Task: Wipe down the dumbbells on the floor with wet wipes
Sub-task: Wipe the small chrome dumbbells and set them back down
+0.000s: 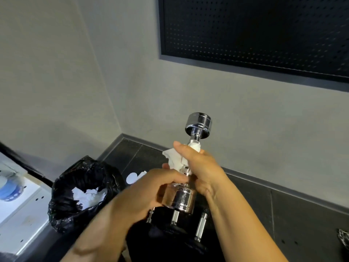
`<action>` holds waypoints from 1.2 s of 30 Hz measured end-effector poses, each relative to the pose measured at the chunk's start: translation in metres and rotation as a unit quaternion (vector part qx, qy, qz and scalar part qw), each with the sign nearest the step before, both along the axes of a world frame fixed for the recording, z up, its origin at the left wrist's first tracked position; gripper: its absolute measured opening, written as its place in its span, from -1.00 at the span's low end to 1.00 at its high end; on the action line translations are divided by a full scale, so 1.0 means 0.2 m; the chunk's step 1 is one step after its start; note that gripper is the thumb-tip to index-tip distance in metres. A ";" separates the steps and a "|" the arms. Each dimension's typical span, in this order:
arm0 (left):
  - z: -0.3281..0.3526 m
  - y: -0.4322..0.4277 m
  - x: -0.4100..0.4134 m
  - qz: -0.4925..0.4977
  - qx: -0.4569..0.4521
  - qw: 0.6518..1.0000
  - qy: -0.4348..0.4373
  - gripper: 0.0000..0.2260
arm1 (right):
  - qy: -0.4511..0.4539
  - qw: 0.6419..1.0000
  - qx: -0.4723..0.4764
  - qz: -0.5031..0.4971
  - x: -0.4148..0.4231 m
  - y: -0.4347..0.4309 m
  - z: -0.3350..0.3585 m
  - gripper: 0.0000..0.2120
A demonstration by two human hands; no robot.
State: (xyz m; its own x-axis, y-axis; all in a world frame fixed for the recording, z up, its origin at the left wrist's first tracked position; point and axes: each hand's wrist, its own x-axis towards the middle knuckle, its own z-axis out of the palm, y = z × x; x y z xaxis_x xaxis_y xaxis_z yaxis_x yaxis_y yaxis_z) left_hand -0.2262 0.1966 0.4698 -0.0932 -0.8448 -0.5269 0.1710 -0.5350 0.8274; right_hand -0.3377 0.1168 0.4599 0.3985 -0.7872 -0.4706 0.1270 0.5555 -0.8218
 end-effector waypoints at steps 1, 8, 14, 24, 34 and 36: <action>0.03 0.01 0.04 -0.010 0.007 0.999 -0.047 -0.72 | 0.005 1.000 -0.004 -0.006 -0.01 -0.02 0.00 -0.81; 0.17 -0.26 -0.01 0.030 0.017 0.993 -0.112 -0.72 | 0.126 0.987 -0.091 0.046 -0.06 -0.05 0.02 -0.74; 0.05 -0.44 -0.15 0.185 0.021 0.982 -0.013 -0.87 | 0.281 0.927 -0.221 0.117 -0.06 -0.04 0.00 -0.85; 0.14 -0.32 -0.19 0.166 -0.080 0.964 0.190 -0.95 | 0.146 0.923 -0.136 0.329 -0.21 -0.03 -0.01 -0.81; 0.12 -0.41 -0.28 0.413 -0.077 0.905 0.068 -0.83 | 0.618 0.700 -0.281 0.222 -0.07 0.03 0.04 -0.77; 0.11 -0.39 -0.24 0.371 -0.065 0.916 0.138 -0.88 | 0.507 0.790 -0.241 0.245 -0.11 0.01 0.05 -0.82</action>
State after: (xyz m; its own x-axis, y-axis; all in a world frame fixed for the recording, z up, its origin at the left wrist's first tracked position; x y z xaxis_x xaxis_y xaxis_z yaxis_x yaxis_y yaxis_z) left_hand -0.2743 0.1191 0.4921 0.4174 -0.7839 -0.4596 0.6602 -0.0859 0.7462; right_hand -0.3589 0.1191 0.4703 0.3213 -0.8409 -0.4356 -0.8662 -0.0750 -0.4940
